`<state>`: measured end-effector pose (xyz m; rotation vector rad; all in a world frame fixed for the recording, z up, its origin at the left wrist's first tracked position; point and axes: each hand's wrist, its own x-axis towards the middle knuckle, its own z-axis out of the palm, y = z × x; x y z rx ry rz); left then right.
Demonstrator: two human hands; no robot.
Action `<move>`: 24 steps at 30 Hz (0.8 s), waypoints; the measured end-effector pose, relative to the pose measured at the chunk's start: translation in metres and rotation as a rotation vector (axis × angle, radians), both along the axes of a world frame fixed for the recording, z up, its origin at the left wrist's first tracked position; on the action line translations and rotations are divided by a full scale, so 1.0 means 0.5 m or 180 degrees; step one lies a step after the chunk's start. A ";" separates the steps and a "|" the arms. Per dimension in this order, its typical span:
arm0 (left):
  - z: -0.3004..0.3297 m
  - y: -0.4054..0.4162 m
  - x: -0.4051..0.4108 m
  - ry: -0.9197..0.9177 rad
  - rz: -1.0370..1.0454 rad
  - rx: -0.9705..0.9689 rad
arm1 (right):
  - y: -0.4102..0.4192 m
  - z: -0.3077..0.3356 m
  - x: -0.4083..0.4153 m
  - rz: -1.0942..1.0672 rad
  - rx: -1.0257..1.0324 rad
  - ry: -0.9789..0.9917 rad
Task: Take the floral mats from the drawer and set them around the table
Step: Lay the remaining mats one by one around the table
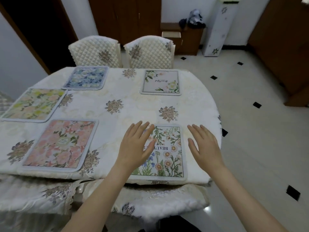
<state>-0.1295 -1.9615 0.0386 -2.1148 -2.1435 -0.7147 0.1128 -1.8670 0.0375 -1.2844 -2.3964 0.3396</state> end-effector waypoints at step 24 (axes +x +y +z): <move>-0.067 -0.088 0.292 -0.0262 -0.0874 -0.0796 | -0.244 -0.088 0.305 -0.0906 -0.0307 -0.0167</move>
